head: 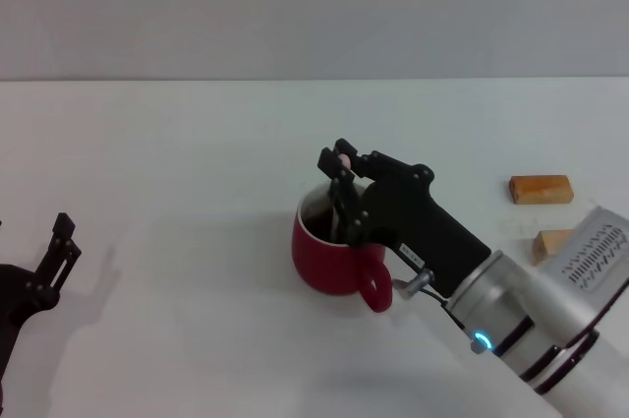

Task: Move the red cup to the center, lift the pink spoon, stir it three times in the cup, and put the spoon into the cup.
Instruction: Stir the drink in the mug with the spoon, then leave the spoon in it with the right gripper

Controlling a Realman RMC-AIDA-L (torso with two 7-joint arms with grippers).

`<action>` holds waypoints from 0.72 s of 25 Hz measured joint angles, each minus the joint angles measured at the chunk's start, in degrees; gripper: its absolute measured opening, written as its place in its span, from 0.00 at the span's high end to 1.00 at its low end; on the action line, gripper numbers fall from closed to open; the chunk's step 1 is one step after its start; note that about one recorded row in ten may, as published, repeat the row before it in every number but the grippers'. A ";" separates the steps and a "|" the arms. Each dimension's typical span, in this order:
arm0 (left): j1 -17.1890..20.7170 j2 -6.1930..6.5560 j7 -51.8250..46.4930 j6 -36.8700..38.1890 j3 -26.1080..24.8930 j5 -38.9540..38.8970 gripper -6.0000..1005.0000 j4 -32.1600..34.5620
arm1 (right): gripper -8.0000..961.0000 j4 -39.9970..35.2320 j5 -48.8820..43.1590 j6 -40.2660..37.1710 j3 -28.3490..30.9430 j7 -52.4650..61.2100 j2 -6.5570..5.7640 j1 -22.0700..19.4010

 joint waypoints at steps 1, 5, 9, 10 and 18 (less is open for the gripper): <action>-0.01 0.00 0.00 0.00 0.02 0.00 0.14 0.00 | 0.98 0.00 0.00 0.61 0.06 -0.01 0.03 0.73; -0.03 0.00 0.00 -0.02 0.03 0.00 0.14 0.00 | 0.98 -0.14 0.00 1.22 0.53 -0.02 0.03 1.71; -0.03 0.00 0.00 -0.17 0.03 0.00 0.14 0.00 | 0.98 -0.90 0.11 1.98 1.04 -0.03 0.03 2.80; -0.03 0.00 0.00 -0.17 0.03 0.00 0.14 0.00 | 0.98 -1.05 0.11 2.16 1.24 -0.05 0.02 2.91; -0.02 0.00 0.00 -0.22 0.03 0.11 0.14 0.00 | 0.98 -3.41 0.11 1.86 3.59 -0.24 -0.01 2.45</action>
